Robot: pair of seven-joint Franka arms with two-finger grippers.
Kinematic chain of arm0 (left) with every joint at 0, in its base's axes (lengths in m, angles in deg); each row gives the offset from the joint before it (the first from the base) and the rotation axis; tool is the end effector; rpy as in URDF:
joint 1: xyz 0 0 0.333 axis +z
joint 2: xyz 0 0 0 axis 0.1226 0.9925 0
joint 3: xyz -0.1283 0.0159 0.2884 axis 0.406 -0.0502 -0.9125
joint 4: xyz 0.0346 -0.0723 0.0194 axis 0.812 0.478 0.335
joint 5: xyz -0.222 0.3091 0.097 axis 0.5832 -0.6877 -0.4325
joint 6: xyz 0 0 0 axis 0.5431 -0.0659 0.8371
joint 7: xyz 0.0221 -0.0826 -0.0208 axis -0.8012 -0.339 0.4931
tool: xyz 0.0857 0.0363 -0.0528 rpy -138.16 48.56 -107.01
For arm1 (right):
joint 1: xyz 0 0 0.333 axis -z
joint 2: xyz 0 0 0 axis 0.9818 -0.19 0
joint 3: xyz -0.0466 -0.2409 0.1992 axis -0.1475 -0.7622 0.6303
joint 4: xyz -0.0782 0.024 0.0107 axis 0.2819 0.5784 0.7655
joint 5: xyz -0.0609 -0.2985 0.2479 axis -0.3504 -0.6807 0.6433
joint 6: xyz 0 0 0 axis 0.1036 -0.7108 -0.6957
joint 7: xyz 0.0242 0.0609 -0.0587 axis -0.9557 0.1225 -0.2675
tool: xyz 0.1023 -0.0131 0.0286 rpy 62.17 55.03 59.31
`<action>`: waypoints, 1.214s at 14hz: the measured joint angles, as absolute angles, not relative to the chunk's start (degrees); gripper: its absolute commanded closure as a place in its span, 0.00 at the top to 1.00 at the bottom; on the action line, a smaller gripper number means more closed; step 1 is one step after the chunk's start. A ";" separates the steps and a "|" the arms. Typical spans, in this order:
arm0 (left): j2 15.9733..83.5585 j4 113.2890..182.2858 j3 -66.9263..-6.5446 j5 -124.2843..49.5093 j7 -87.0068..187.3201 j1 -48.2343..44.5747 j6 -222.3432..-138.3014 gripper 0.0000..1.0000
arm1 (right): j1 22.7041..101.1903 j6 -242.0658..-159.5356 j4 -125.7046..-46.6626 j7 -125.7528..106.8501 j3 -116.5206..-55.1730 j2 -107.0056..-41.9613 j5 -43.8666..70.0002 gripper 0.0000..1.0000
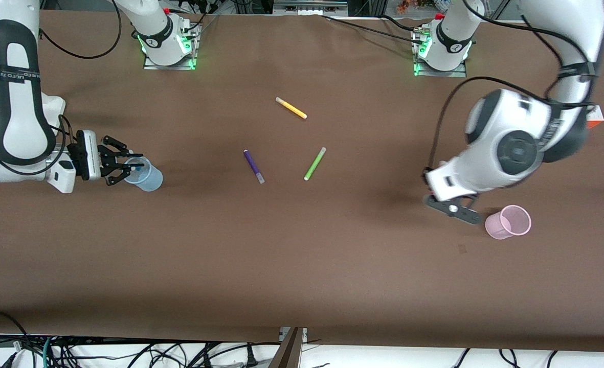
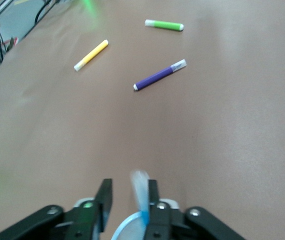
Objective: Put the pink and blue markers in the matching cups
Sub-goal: 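Carry the blue marker over the clear cup while the left gripper carries the pink marker, then drop the blue marker into the clear cup while the left gripper lowers the pink marker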
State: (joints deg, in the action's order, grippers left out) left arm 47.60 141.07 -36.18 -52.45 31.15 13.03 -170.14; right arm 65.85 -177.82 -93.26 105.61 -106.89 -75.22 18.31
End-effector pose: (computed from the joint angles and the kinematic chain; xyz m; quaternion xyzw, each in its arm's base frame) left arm 0.6408 -0.1132 0.3857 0.9705 -0.2296 -0.0719 0.0153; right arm 0.5761 -0.0497 0.2954 -0.6544 -0.6583 -0.1201 0.3522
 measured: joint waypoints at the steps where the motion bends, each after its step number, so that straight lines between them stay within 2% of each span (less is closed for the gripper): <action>1: 47.61 141.07 -36.20 -52.45 25.25 15.69 -170.35 0.00 | 66.31 -176.87 -92.05 101.57 -106.91 -75.22 18.51 1.00; 5: 47.80 141.93 -36.18 -52.30 3.65 23.41 -175.39 0.00 | 66.50 -172.42 -82.29 75.05 -106.77 -74.99 16.49 1.00; 9: 50.21 144.85 -36.10 -45.87 -16.06 30.15 -180.92 0.00 | 62.69 -169.95 -72.04 42.24 -106.30 -74.47 6.66 1.00; 14: 55.95 145.86 -36.03 -34.65 -36.79 35.51 -185.96 0.00 | 57.33 -168.88 -69.73 6.23 -105.64 -74.43 -5.00 1.00; 17: 57.29 145.85 -35.97 -31.65 -41.99 36.37 -186.61 0.00 | 56.30 -167.15 -69.13 -10.76 -100.88 -73.15 -12.66 1.00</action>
